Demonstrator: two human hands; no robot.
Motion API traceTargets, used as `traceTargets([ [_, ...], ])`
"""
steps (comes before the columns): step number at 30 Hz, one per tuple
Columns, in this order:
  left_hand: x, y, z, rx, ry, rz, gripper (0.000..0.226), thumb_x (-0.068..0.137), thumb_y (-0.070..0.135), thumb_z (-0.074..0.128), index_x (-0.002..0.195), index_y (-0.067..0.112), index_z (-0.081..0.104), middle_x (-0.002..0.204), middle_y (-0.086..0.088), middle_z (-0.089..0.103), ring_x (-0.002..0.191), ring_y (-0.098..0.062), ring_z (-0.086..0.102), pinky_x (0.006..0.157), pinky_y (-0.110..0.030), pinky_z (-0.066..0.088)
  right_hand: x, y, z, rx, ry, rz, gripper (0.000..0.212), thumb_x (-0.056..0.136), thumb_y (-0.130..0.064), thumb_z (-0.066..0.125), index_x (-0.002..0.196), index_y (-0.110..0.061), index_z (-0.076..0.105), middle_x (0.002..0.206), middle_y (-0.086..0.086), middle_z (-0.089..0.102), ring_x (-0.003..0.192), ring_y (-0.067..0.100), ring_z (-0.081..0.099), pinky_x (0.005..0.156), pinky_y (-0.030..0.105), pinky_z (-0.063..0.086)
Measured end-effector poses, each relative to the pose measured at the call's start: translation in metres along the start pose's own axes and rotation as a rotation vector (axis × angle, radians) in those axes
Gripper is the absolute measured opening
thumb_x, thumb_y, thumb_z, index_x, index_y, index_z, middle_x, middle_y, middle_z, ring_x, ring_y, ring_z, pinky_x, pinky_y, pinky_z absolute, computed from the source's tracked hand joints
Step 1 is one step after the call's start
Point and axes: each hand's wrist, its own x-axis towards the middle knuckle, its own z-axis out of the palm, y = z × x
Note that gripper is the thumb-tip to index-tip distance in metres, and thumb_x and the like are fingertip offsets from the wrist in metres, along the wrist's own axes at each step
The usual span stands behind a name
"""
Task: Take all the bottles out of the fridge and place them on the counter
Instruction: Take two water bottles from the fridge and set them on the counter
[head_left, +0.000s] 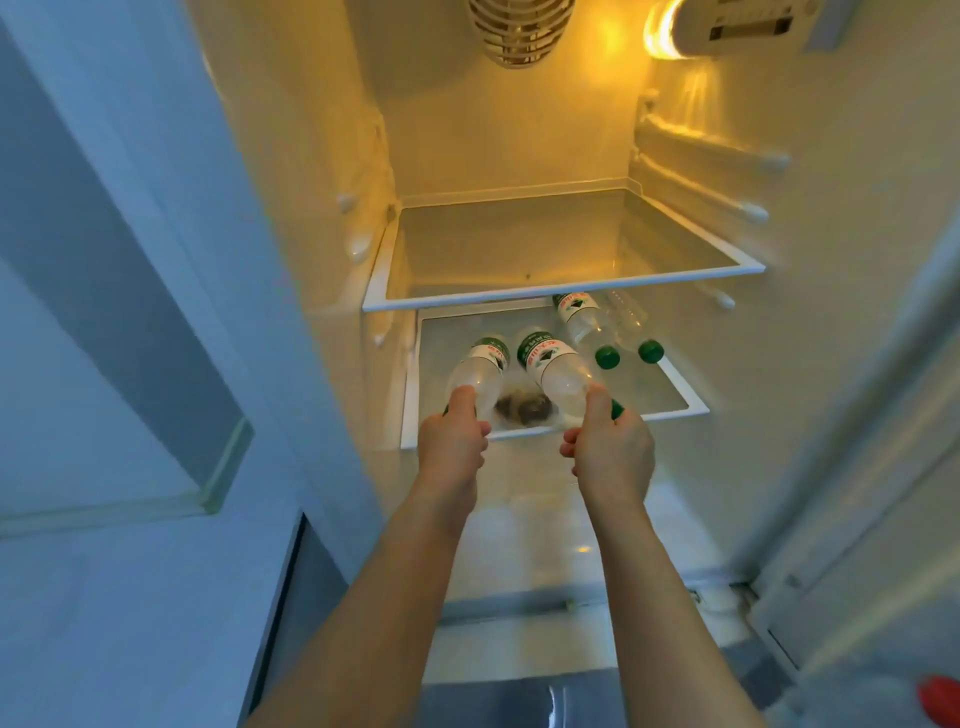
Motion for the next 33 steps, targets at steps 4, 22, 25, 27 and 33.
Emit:
traceTargets([
  [4, -0.04, 0.0, -0.046, 0.046, -0.016, 0.016, 0.035, 0.088, 0.043, 0.053, 0.09, 0.009, 0.062, 0.07, -0.004, 0.059, 0.06, -0.016, 0.047, 0.055, -0.027, 0.04, -0.041, 0.0, -0.026, -0.089, 0.043, -0.102, 0.063, 0.088, -0.062, 0.028, 0.085, -0.01, 0.064, 0.082, 0.007, 0.067, 0.077, 0.027, 0.061, 0.057, 0.031, 0.041],
  [22, -0.209, 0.007, -0.231, 1.12, 0.256, 0.411, 0.038, 0.076, 0.049, 0.052, 0.063, 0.013, 0.045, 0.062, -0.004, 0.051, 0.058, -0.023, 0.048, 0.053, -0.025, 0.032, -0.218, -0.039, -0.096, -0.585, -0.18, -0.547, 0.032, 0.08, -0.045, 0.048, 0.08, -0.015, 0.061, 0.074, 0.005, 0.057, 0.073, 0.03, 0.05, 0.064, 0.029, 0.036],
  [25, -0.222, -0.017, -0.271, 1.141, 0.281, 0.348, 0.039, 0.074, 0.049, 0.054, 0.059, 0.014, 0.042, 0.059, -0.003, 0.047, 0.055, -0.022, 0.045, 0.053, -0.026, 0.031, -0.254, -0.027, -0.072, -0.678, -0.363, -0.56, 0.037, 0.078, -0.046, 0.05, 0.063, -0.012, 0.053, 0.066, 0.006, 0.055, 0.072, 0.033, 0.053, 0.061, 0.029, 0.036],
  [27, -0.228, -0.03, -0.298, 1.135, 0.313, 0.293, 0.04, 0.074, 0.05, 0.055, 0.059, 0.015, 0.042, 0.059, -0.002, 0.047, 0.056, -0.023, 0.045, 0.053, -0.026, 0.031, -0.275, -0.02, -0.056, -0.729, -0.46, -0.598, 0.039, 0.078, -0.048, 0.051, 0.061, -0.014, 0.05, 0.064, 0.006, 0.052, 0.07, 0.032, 0.054, 0.059, 0.028, 0.035],
  [33, -0.243, -0.067, -0.366, 1.095, 0.461, 0.15, 0.041, 0.075, 0.048, 0.057, 0.06, 0.014, 0.04, 0.056, 0.0, 0.043, 0.052, -0.02, 0.04, 0.051, -0.025, 0.029, -0.33, -0.012, -0.007, -0.782, -0.721, -0.737, 0.039, 0.076, -0.047, 0.054, 0.059, -0.012, 0.046, 0.057, 0.002, 0.051, 0.057, 0.024, 0.049, 0.051, 0.025, 0.032],
])
